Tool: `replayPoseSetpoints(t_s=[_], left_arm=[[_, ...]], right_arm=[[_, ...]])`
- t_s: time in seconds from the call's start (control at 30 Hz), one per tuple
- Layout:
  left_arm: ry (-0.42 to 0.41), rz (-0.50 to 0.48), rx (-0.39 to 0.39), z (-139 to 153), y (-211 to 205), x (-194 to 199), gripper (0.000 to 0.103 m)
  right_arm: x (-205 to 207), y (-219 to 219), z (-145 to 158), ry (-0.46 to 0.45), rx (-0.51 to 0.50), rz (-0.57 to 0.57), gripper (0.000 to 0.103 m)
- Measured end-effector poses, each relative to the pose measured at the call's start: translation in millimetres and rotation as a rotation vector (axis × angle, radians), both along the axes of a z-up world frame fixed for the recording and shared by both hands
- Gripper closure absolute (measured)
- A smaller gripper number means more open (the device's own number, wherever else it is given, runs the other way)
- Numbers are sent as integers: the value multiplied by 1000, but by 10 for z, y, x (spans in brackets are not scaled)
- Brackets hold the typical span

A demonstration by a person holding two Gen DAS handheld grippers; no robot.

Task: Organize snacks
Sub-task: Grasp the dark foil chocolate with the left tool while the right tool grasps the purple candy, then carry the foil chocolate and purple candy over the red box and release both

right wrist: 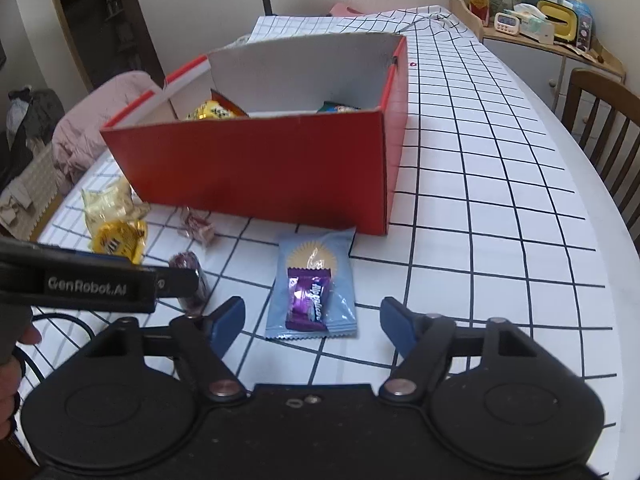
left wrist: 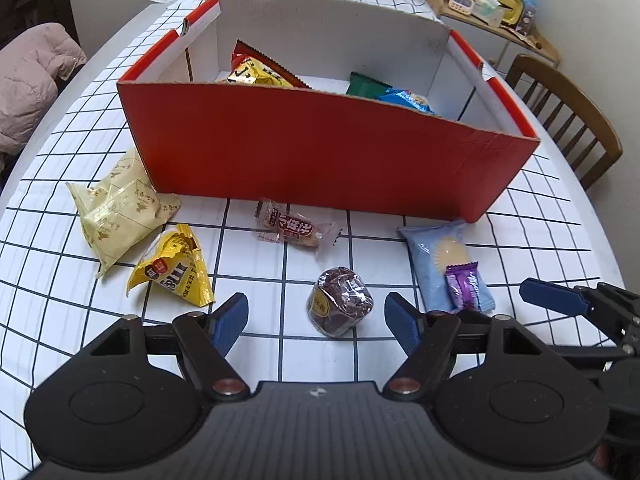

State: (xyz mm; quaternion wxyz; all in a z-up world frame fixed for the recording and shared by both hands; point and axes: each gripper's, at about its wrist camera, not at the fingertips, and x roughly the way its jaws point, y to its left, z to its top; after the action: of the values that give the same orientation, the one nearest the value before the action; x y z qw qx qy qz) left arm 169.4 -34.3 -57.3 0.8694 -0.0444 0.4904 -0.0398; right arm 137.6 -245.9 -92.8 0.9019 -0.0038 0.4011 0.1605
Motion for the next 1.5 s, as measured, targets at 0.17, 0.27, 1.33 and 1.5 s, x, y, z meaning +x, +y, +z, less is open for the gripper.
replayPoseSetpoints(t_s=[0.17, 0.27, 1.33, 1.5], left_arm=[[21, 17, 7, -87, -24, 71, 28], [17, 23, 9, -110, -28, 84, 29], [-12, 0, -51, -15, 64, -114, 69], [-33, -16, -56, 111, 78, -211, 69]], right_arm=[[24, 103, -54, -4, -32, 24, 43], [43, 141, -81, -4, -40, 29, 52], [-187, 73, 39, -52, 6, 6, 84], [-290, 39, 158, -77, 27, 12, 84]])
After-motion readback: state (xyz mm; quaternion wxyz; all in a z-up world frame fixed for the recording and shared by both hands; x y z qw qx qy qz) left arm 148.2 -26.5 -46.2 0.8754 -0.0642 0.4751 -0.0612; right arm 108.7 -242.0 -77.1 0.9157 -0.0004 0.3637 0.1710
